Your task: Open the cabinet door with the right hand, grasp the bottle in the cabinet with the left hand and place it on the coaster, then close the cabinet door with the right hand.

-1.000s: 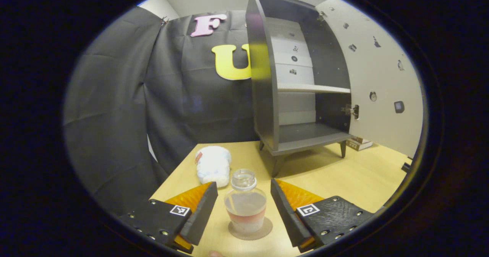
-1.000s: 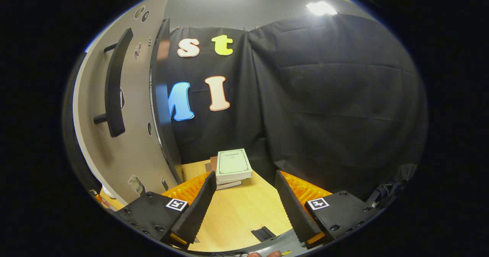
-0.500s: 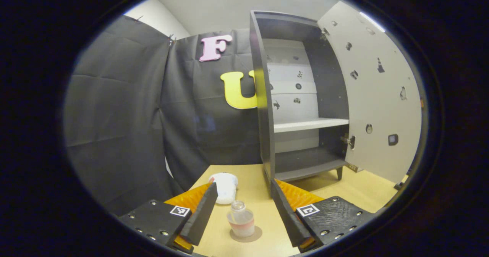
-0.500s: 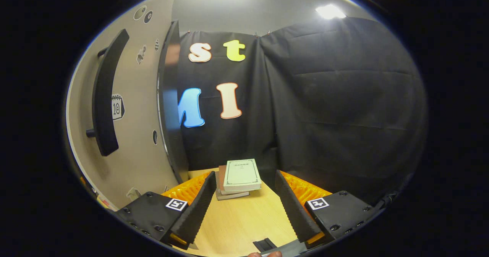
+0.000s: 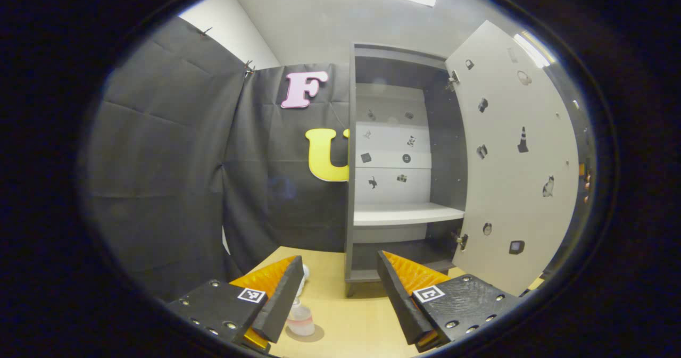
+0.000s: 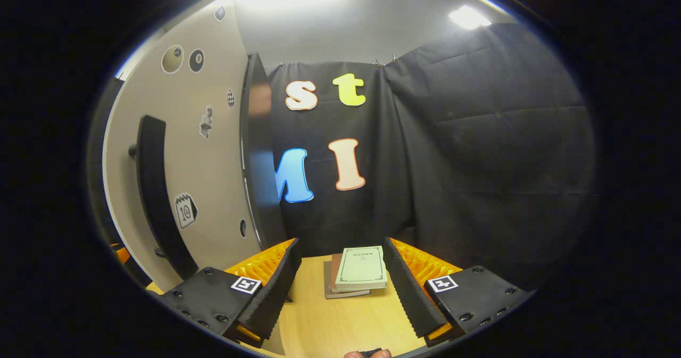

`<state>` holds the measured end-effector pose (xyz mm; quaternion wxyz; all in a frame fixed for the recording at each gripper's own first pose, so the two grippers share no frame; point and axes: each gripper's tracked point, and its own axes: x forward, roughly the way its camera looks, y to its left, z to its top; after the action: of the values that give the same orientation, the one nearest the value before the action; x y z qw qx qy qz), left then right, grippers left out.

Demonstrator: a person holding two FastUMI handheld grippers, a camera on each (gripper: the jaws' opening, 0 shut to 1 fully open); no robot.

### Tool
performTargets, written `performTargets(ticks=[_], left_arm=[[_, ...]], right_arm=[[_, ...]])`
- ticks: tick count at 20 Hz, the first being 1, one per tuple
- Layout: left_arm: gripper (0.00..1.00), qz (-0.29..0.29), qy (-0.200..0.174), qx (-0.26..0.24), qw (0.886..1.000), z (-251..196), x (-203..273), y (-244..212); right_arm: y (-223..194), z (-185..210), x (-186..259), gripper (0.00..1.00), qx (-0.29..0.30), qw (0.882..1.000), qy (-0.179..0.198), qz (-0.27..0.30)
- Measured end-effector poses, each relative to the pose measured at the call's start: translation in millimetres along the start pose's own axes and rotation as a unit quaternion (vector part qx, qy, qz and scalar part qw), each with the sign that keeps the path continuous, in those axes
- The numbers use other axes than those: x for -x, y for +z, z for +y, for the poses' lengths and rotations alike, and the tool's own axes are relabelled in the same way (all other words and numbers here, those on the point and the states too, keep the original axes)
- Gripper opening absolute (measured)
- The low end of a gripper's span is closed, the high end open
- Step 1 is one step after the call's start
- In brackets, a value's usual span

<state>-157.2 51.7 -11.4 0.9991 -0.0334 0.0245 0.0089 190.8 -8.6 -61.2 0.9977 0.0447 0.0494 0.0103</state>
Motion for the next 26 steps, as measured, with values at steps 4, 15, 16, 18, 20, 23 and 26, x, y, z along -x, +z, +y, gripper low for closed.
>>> performTargets(ticks=[4, 15, 16, 18, 20, 23, 26], left_arm=[[0.87, -0.011, 0.007, 0.01, 1.0, -17, 6, 19], [0.89, 0.019, 0.065, 0.004, 0.998, -43, 38, 44], [0.89, 0.024, 0.067, 0.009, 0.997, -45, 42, 44], [0.87, 0.027, 0.075, 0.01, 0.997, -45, 50, 43], [0.87, 0.034, 0.083, 0.005, 0.996, -39, 50, 44], [0.87, 0.025, 0.069, -0.015, 0.997, -29, 46, 53], [0.87, 0.026, 0.049, -0.019, 0.998, -15, 35, 56]], right_arm=[[34, 16, 6, 0.98, -0.006, 0.999, 0.036, -0.022], [62, 51, 13, 0.98, -0.039, 0.989, 0.144, 0.003], [64, 53, 12, 0.98, -0.031, 0.988, 0.153, 0.003], [62, 64, 9, 0.98, -0.022, 0.984, 0.178, 0.012], [59, 72, 9, 0.98, -0.014, 0.982, 0.188, 0.027], [62, 77, 13, 0.96, -0.014, 0.984, 0.173, 0.028], [59, 79, 18, 0.9, -0.016, 0.988, 0.151, 0.03]])
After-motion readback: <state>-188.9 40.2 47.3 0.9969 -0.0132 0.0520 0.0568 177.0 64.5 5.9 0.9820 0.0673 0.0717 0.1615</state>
